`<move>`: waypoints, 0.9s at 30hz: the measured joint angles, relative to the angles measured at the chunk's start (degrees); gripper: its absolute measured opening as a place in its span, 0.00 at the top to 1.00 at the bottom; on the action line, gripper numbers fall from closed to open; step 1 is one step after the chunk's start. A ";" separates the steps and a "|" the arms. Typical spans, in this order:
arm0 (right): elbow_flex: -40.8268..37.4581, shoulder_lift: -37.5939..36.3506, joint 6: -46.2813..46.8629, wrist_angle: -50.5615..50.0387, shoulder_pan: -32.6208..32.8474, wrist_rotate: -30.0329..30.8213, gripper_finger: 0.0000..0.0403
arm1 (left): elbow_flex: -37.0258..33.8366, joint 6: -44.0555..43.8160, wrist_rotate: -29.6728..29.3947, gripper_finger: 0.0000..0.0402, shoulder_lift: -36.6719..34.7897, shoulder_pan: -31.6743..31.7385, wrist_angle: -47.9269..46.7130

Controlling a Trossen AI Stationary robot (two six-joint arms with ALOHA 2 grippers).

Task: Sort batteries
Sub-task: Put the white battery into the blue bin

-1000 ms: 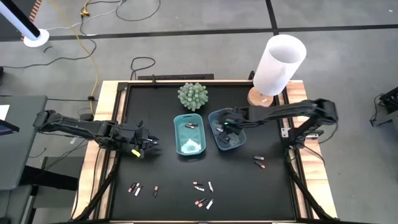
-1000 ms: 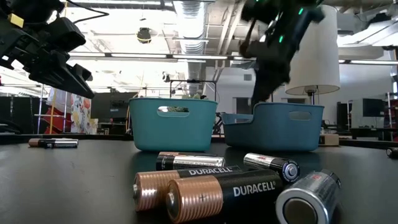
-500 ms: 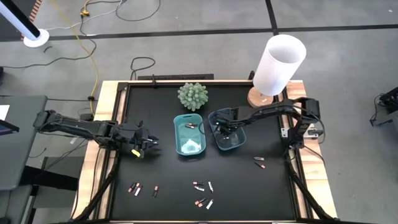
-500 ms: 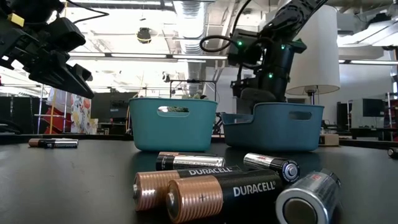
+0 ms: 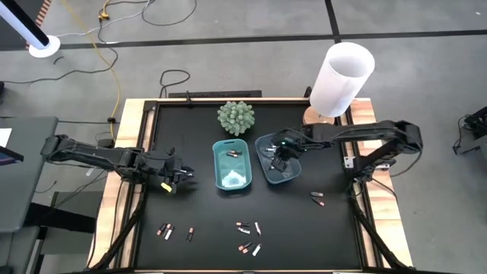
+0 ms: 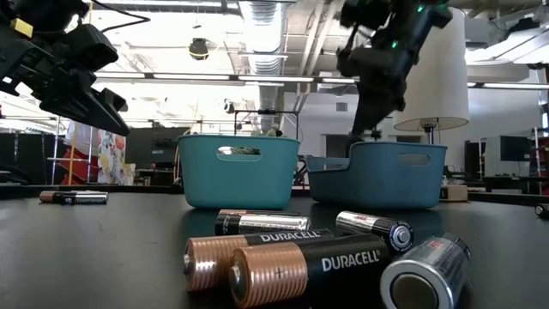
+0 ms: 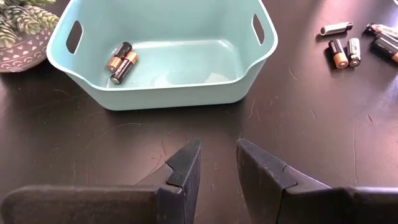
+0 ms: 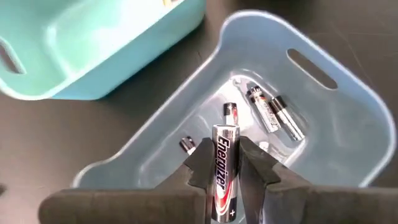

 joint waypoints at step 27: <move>-6.84 0.66 0.66 3.86 3.60 8.87 0.83 | 0.00 0.00 -0.02 0.76 -0.02 0.01 0.00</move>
